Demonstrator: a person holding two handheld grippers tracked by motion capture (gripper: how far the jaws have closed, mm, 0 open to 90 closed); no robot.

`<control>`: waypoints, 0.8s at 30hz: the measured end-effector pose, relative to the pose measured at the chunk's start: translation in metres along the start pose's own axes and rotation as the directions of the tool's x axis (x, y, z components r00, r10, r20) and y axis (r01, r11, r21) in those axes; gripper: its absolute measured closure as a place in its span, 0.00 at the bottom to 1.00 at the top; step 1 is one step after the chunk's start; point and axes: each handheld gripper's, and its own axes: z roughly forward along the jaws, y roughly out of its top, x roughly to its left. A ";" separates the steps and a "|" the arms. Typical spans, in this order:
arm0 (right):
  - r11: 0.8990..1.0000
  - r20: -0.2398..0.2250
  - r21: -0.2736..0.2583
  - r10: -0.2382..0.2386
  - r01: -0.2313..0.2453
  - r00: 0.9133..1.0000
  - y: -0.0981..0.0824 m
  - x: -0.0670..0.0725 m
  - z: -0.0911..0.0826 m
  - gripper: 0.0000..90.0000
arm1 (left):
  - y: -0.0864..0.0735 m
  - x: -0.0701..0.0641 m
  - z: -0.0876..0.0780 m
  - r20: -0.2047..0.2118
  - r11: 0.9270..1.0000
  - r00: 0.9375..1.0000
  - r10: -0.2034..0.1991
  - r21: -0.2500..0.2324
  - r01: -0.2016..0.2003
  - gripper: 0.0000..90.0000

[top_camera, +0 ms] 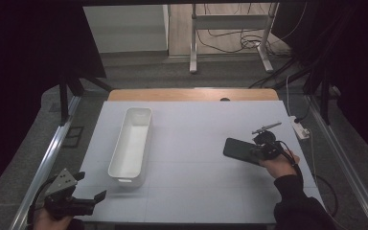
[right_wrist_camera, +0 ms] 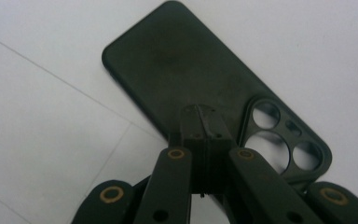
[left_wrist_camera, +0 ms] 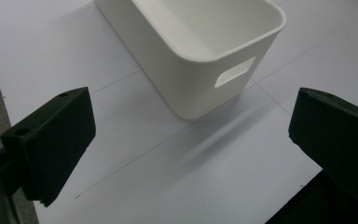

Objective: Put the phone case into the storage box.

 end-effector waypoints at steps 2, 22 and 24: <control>1.000 -0.004 0.003 0.005 -0.005 1.000 -0.004 -0.001 0.000 1.00 | 0.000 0.000 0.000 0.001 1.000 1.000 -0.001 0.000 0.001 0.01; 0.995 -0.002 0.087 0.048 -0.047 0.999 -0.046 -0.013 0.001 1.00 | 0.000 -0.001 0.000 -0.001 1.000 1.000 0.008 0.003 -0.008 0.01; 0.995 0.000 0.091 0.048 -0.048 0.999 -0.047 -0.015 0.002 1.00 | 0.000 -0.001 0.001 -0.002 1.000 1.000 0.009 0.004 -0.009 0.01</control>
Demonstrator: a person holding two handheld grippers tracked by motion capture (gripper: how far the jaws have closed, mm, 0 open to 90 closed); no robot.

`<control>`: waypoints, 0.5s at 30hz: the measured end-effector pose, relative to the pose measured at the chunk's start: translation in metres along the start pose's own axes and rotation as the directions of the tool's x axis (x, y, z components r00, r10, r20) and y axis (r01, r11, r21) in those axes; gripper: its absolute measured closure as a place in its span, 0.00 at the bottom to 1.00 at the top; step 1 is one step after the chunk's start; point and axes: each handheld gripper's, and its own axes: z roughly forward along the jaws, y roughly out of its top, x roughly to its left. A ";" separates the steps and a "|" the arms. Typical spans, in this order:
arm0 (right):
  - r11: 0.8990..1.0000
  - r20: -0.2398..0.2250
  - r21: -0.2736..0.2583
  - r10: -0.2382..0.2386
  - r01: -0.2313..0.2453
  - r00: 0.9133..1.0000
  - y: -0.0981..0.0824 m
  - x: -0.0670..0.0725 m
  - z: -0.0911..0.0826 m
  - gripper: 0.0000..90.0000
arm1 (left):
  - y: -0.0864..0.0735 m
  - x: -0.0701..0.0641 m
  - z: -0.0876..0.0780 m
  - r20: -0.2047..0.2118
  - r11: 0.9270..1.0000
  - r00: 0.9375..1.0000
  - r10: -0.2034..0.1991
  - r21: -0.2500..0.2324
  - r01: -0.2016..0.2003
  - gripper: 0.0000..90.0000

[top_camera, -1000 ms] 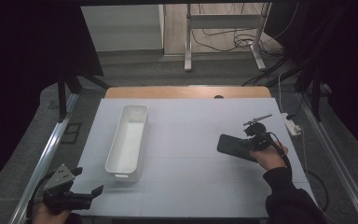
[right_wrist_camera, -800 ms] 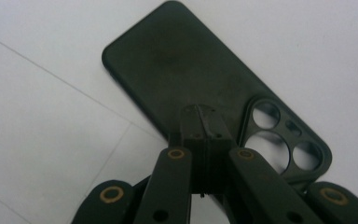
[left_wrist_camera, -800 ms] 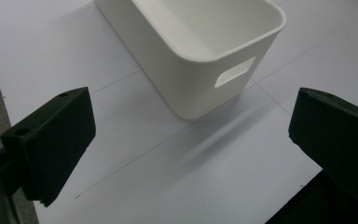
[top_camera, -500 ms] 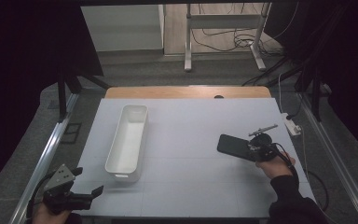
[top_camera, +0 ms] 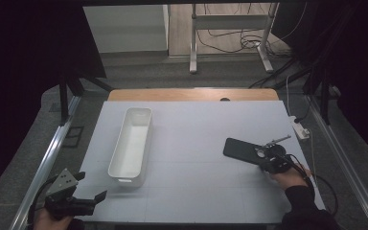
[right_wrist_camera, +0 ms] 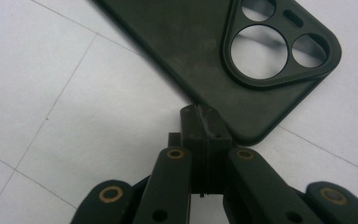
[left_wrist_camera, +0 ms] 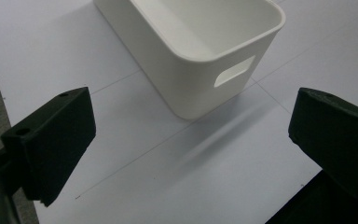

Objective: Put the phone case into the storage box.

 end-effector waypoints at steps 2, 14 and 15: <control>1.000 0.008 -0.003 -0.002 0.002 1.000 0.000 -0.001 0.000 1.00 | 0.000 0.000 0.000 0.000 1.000 1.000 0.000 0.000 0.000 0.01; 0.999 0.041 -0.012 0.046 -0.045 0.998 0.003 -0.018 0.002 1.00 | 0.000 0.000 0.000 0.001 1.000 1.000 -0.002 0.002 0.002 0.02; 0.999 0.042 -0.012 0.046 -0.045 0.998 0.004 -0.019 0.003 1.00 | 0.000 0.000 0.000 0.000 1.000 1.000 -0.002 0.002 0.002 0.02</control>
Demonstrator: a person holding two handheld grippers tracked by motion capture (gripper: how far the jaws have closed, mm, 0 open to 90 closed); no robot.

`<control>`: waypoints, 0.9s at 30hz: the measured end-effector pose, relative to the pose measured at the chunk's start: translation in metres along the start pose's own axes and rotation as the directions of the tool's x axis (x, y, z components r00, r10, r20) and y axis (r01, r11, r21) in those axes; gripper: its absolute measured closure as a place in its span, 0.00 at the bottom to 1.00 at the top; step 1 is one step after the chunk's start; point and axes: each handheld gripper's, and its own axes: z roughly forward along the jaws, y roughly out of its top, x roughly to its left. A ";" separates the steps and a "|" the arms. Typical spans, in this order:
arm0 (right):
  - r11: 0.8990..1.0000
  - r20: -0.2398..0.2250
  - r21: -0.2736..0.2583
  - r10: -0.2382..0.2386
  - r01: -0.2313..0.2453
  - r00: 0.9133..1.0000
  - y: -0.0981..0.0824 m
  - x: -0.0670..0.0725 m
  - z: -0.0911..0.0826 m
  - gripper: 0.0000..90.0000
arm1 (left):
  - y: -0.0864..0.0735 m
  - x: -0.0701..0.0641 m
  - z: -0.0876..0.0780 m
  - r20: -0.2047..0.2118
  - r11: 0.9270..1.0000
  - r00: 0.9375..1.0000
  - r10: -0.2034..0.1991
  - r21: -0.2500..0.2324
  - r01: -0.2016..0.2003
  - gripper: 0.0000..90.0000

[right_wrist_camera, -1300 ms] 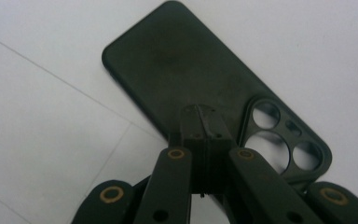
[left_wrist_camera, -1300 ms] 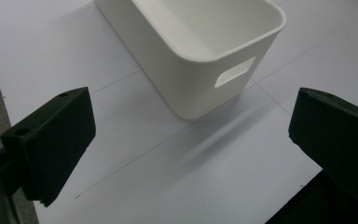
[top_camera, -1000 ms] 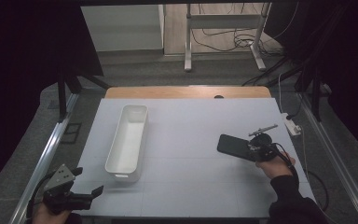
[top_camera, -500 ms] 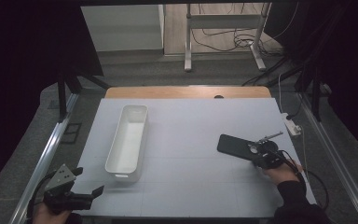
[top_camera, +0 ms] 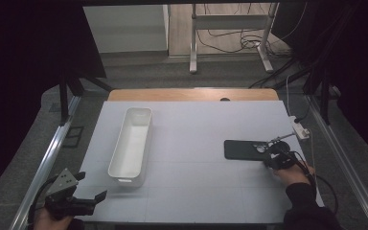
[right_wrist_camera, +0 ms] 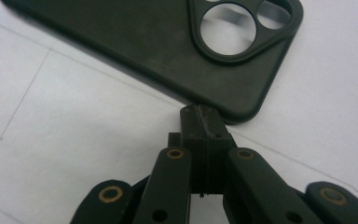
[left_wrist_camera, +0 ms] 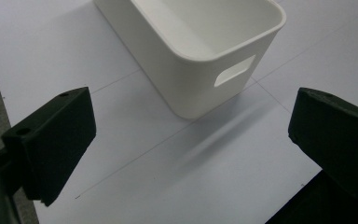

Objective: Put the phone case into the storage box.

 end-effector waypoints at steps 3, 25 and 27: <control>1.000 0.015 -0.005 0.013 -0.013 1.000 0.004 -0.003 0.002 1.00 | 0.000 0.000 0.000 0.001 1.000 1.000 0.000 0.003 0.000 0.02; 0.995 0.034 -0.063 0.075 -0.072 0.997 0.049 -0.013 0.027 1.00 | 0.001 0.001 0.001 0.004 1.000 1.000 -0.001 0.005 0.001 0.02; 0.996 0.039 -0.062 0.069 -0.066 0.997 0.054 -0.012 0.029 1.00 | 0.001 0.001 0.001 0.004 1.000 1.000 -0.001 0.005 0.001 0.02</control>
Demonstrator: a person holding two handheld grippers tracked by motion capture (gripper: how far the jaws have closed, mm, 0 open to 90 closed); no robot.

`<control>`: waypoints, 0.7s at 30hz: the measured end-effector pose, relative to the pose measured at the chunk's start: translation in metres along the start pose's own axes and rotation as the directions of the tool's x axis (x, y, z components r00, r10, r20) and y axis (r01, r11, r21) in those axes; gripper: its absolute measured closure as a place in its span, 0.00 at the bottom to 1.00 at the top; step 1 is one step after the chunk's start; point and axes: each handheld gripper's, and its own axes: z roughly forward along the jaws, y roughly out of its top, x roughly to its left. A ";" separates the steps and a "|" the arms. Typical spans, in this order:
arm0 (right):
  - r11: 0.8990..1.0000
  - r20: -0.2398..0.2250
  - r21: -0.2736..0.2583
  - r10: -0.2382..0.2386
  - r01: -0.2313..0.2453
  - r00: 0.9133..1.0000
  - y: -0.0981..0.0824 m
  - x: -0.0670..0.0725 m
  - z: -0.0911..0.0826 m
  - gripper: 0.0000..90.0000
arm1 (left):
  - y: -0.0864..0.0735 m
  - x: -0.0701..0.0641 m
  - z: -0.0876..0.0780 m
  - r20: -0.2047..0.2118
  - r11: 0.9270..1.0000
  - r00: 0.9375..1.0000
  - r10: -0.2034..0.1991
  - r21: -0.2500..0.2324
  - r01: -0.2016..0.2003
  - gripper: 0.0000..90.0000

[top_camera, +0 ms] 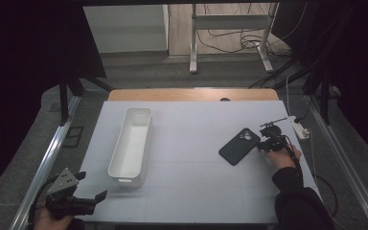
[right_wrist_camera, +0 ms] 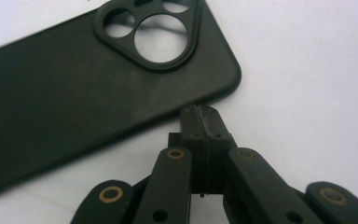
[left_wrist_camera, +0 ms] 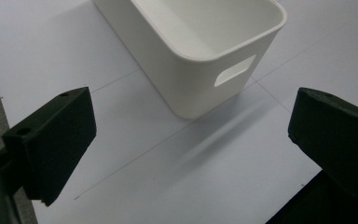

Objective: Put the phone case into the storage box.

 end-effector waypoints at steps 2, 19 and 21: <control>1.000 0.006 -0.003 -0.007 0.007 1.000 0.004 0.003 0.003 1.00 | 0.000 0.000 0.000 0.000 1.000 1.000 -0.001 0.001 0.001 0.02; 0.995 -0.039 -0.037 -0.095 0.094 0.995 0.035 0.042 0.022 1.00 | 0.000 0.000 0.000 0.003 1.000 1.000 0.001 -0.001 -0.001 0.02; 0.994 -0.045 -0.041 -0.102 0.100 0.994 0.037 0.046 0.023 1.00 | 0.000 0.000 0.000 0.004 1.000 1.000 0.000 0.000 0.000 0.02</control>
